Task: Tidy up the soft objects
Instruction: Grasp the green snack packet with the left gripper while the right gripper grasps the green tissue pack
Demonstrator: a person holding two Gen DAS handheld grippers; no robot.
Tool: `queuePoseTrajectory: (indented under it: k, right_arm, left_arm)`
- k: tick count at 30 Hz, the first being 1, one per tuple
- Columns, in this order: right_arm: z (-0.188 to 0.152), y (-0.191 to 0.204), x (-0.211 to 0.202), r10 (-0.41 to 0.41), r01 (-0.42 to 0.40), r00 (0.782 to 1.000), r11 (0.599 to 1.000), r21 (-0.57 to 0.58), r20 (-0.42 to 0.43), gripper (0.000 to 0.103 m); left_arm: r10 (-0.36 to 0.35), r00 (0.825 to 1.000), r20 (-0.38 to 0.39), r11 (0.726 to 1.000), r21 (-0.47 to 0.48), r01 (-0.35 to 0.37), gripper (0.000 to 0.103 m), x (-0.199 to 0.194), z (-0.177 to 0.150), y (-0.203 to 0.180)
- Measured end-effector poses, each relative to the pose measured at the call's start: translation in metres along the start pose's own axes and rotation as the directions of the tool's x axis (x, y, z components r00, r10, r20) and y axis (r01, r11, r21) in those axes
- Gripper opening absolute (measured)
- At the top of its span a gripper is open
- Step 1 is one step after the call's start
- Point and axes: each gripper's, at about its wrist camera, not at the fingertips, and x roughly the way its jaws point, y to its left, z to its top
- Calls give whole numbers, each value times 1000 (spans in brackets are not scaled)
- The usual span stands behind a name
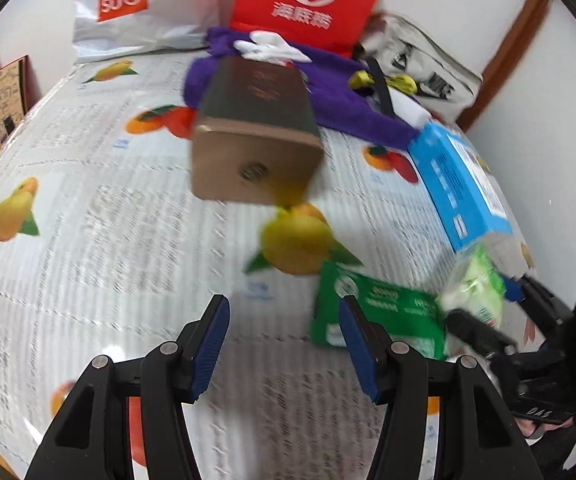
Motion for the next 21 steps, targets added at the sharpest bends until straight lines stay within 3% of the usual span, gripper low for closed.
queuePoseTrajectory:
  k: [5, 9, 14, 17, 21]
  right_arm:
    - [-18, -23, -25, -54, 53, 998, 998, 37, 11, 74]
    - [-37, -48, -40, -68, 65, 997, 992, 111, 21, 74]
    - [-56, -65, -51, -101, 98, 995, 984, 148, 10, 75]
    - [-62, -70, -56, -87, 82, 996, 981, 175, 21, 75]
    - [-66, -76, -56, -54, 48, 998, 980, 194, 24, 75]
  left_arm:
    - [-84, 995, -44, 996, 9, 85, 55, -1, -22, -17]
    - [-179, 981, -77, 983, 26, 181, 55, 4, -37, -35]
    - [-176, 983, -53, 984, -3, 176, 60, 14, -25, -47]
    - [-117, 993, -22, 992, -52, 115, 61, 21, -12, -49]
    - [-48, 998, -34, 999, -9, 47, 66, 38, 9, -68]
